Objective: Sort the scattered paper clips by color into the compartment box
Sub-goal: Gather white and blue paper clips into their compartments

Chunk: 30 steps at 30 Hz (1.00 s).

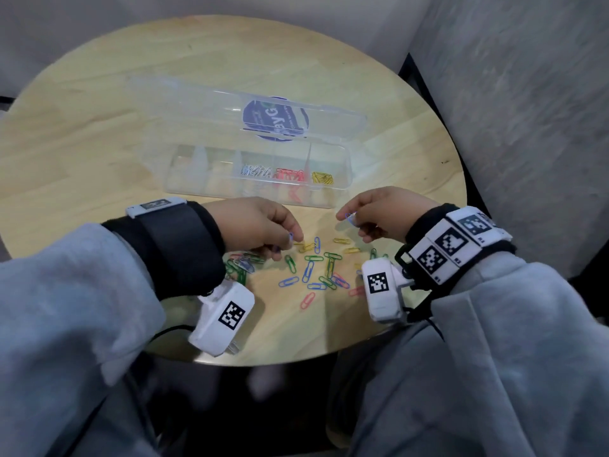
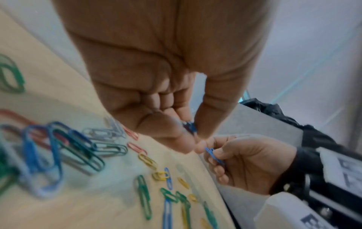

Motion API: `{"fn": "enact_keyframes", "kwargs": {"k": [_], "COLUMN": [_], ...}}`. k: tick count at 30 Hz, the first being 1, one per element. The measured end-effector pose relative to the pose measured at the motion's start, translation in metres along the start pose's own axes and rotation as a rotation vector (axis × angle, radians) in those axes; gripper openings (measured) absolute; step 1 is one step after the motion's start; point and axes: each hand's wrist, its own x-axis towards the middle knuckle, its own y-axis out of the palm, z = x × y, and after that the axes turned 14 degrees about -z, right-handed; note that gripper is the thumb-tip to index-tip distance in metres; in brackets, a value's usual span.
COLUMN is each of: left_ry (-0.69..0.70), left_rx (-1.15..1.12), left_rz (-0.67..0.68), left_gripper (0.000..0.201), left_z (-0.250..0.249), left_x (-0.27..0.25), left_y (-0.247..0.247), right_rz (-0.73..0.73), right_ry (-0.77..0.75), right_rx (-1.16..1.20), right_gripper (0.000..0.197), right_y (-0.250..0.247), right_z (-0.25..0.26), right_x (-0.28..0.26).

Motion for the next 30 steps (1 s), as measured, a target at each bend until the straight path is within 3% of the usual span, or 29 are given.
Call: {"fn": "enact_keyframes", "kwargs": {"k": [4,6,9,12,17,21,26,30], "left_ry": [-0.152,-0.185,-0.039,0.126,0.164,0.167,0.156,0.090], "left_rx": [-0.300,-0.283,0.132,0.617,0.879,0.918,0.876,0.606], "left_rz": [-0.050,-0.081,-0.091,-0.099,-0.150,-0.126,-0.084,-0.074], "left_gripper": [0.028,0.024,0.006,0.013,0.019,0.021,0.008,0.014], "left_z": [-0.006,-0.006,-0.005,-0.002,0.000,-0.001,-0.001,0.001], "left_x": [0.000,0.002,-0.001,-0.010,-0.016,-0.016,-0.015,-0.013], "left_y": [0.005,0.007,0.016,0.028,0.044,0.047,0.046,0.036], "right_rz": [-0.010,-0.009,-0.039,-0.078,-0.135,-0.137,-0.106,-0.128], "right_ry": [0.156,0.206,0.202,0.122,0.089,0.113,0.107,0.108], "right_rx": [0.172,0.219,0.129,-0.062,-0.429,-0.550,-0.744,-0.734], "right_gripper": [0.034,0.032,0.026,0.020,0.024,0.025,0.018,0.035], "right_y": [-0.001,-0.001,-0.004,-0.007,-0.008,-0.011,0.000,0.007], "right_z": [0.001,0.000,-0.004,-0.014,-0.030,-0.035,-0.037,-0.040], "right_x": [-0.002,-0.004,-0.009,-0.014,-0.027,-0.036,-0.038,-0.036]}}
